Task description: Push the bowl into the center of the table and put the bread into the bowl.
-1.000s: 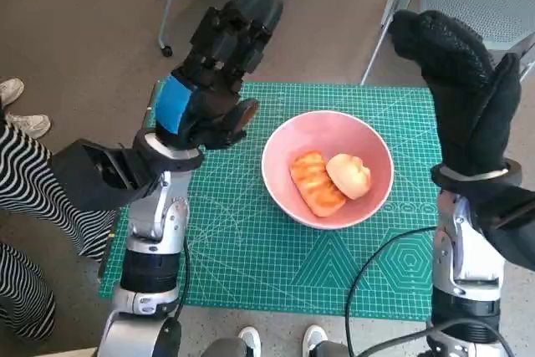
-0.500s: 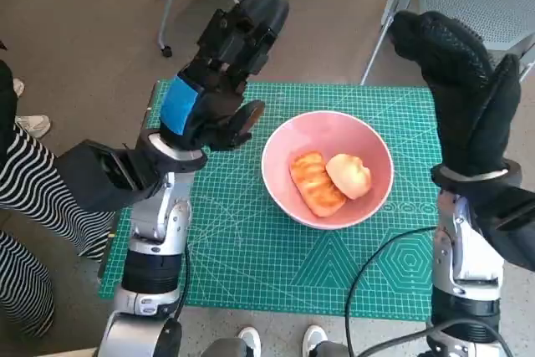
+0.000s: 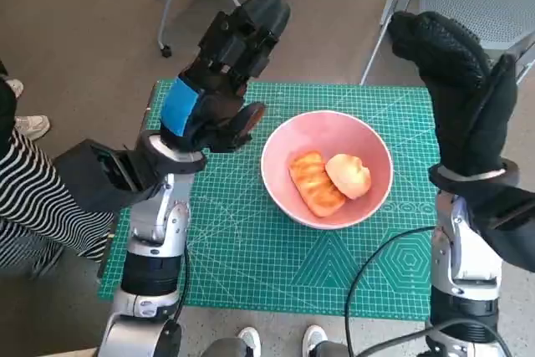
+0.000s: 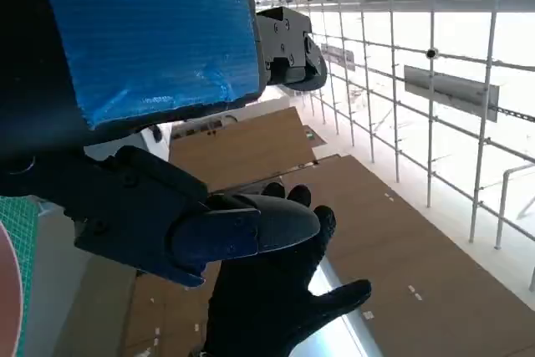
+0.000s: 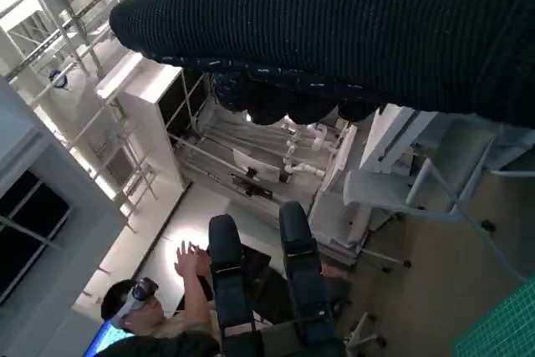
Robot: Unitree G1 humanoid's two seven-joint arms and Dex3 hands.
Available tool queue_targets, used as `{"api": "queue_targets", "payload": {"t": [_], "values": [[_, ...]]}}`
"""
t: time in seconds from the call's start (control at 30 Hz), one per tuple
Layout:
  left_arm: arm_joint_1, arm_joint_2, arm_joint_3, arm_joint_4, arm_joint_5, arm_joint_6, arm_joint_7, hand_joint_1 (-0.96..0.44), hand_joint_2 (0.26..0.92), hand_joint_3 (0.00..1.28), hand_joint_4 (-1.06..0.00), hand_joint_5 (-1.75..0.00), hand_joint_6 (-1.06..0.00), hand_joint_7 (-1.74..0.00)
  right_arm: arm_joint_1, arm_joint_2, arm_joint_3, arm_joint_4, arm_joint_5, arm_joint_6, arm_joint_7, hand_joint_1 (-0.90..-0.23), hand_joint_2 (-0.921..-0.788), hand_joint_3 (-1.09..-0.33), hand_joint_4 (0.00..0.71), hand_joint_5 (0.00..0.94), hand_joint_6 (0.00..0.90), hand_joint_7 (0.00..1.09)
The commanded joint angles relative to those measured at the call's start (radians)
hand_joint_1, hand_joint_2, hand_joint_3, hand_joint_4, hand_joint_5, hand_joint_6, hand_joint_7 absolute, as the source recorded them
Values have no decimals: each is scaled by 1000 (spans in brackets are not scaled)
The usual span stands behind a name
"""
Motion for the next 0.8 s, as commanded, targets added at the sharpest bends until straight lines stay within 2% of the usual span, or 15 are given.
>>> {"api": "queue_targets", "payload": {"t": [0.03,0.8], "values": [[8,0,1,-7,5,-17,6,-653,909,488,-51,-40,1,-526,6,3,4,20,-17,14,-6,-700,-921,-667,210,0,73,568],[7,10,7,8,2,-29,-4,-655,921,494,-49,-72,1,-534,0,-5,9,36,-20,17,7,-683,-921,-678,200,0,57,572]]}}
